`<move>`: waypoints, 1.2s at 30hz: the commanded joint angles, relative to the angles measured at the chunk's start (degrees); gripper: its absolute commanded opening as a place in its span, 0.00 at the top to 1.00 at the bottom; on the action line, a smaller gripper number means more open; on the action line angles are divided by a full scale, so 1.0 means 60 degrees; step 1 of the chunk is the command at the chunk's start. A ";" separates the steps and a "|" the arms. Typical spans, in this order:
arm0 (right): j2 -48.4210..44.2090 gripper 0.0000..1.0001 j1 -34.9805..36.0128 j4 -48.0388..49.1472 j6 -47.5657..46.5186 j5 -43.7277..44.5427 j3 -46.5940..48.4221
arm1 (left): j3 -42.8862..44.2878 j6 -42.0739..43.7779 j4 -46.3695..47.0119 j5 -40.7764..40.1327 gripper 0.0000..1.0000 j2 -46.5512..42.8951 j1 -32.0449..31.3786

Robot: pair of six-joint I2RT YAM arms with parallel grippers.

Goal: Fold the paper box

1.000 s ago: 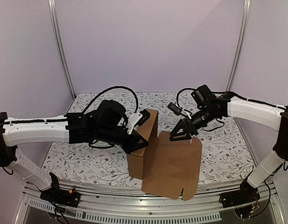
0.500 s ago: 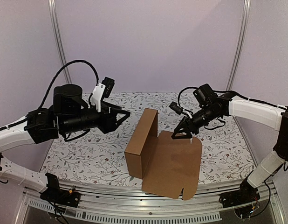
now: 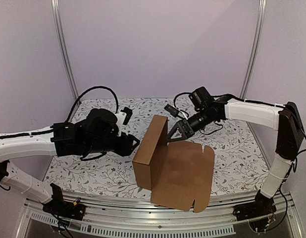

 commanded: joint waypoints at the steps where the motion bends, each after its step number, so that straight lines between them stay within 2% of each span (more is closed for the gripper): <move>1: 0.0893 0.30 0.0250 0.0705 0.1662 -0.0842 0.0437 | -0.0275 -0.0703 -0.0023 -0.0104 0.48 -0.0354 0.0018; 5: 0.0956 0.32 0.0244 0.1229 0.1931 -0.0912 0.0425 | -0.0300 -0.0441 0.0132 -0.0257 0.47 -0.0947 -0.0034; 8: 0.0904 0.34 0.0249 0.1864 0.2565 -0.0975 0.0449 | 0.0360 -0.0274 -0.0670 -0.0603 0.46 -0.0753 -0.0034; 10: 0.0968 0.34 0.0226 0.1743 0.2654 -0.1003 0.0701 | 0.1027 0.0018 -0.1257 -0.0752 0.45 -0.0377 -0.0034; 13: 0.0767 0.34 -0.0218 0.0825 0.2198 -0.1022 0.0654 | 0.2453 0.0387 -0.2164 -0.0652 0.43 0.0665 -0.0045; 16: 0.0118 0.33 -0.1258 0.0340 0.1632 -0.0512 0.0015 | 0.4274 0.0656 -0.3604 -0.0813 0.40 0.2075 -0.0166; 21: -0.1592 0.31 -0.2885 -0.0757 0.0228 0.1000 -0.0791 | 0.6719 0.1004 -0.5639 -0.1903 0.34 0.4283 -0.0583; 24: -0.2728 0.31 -0.3458 -0.0745 -0.0392 0.1844 -0.1550 | 0.8030 0.1129 -0.6665 -0.2484 0.33 0.5449 -0.0940; 29: -0.3768 0.30 -0.3641 -0.0518 -0.1185 0.2460 -0.2438 | 0.9885 0.1192 -0.7974 -0.3293 0.31 0.7041 -0.1400; 36: -0.4147 0.30 -0.3708 -0.0290 -0.1259 0.2477 -0.2665 | 1.1108 0.1051 -0.9423 -0.4215 0.31 0.8485 -0.1543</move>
